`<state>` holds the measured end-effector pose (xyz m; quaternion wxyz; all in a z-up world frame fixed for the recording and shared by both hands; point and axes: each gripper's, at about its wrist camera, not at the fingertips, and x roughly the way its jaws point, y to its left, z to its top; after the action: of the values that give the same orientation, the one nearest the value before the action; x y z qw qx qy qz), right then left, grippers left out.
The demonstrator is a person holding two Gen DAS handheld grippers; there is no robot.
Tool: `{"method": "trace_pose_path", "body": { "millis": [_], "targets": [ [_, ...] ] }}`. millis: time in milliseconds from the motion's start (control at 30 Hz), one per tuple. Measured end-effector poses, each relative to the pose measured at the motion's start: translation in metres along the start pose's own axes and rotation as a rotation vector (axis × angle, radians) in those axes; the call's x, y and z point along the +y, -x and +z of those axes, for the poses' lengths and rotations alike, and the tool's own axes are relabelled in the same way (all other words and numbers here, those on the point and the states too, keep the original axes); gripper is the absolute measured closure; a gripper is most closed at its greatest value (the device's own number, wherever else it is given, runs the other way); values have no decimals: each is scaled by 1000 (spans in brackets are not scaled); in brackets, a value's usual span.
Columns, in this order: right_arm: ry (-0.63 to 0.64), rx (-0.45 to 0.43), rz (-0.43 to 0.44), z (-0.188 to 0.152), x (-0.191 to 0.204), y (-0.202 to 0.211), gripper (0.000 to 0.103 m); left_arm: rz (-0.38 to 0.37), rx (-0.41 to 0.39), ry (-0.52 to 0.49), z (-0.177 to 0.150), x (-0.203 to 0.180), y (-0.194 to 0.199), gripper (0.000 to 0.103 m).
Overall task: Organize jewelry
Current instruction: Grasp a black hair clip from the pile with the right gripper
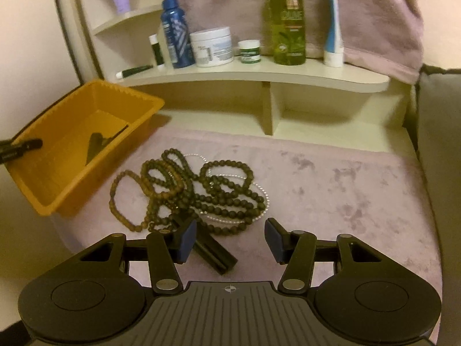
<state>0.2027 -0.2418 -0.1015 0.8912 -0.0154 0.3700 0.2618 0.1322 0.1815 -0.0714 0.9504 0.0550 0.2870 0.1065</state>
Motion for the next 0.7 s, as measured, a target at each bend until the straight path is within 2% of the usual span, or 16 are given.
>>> {"method": "trace_pose_path", "body": {
  "millis": [167,367,700],
  "targets": [
    [88,21,14,0,12,-7,55,0,0,0,0,0,0,89],
    [239,86,0,-11,27,-23,57,0,1,0,0,0,0,89],
    [311,103,-5,-16,36,-33,73,20,11,-7,1,-3,-1,87]
  ]
}}
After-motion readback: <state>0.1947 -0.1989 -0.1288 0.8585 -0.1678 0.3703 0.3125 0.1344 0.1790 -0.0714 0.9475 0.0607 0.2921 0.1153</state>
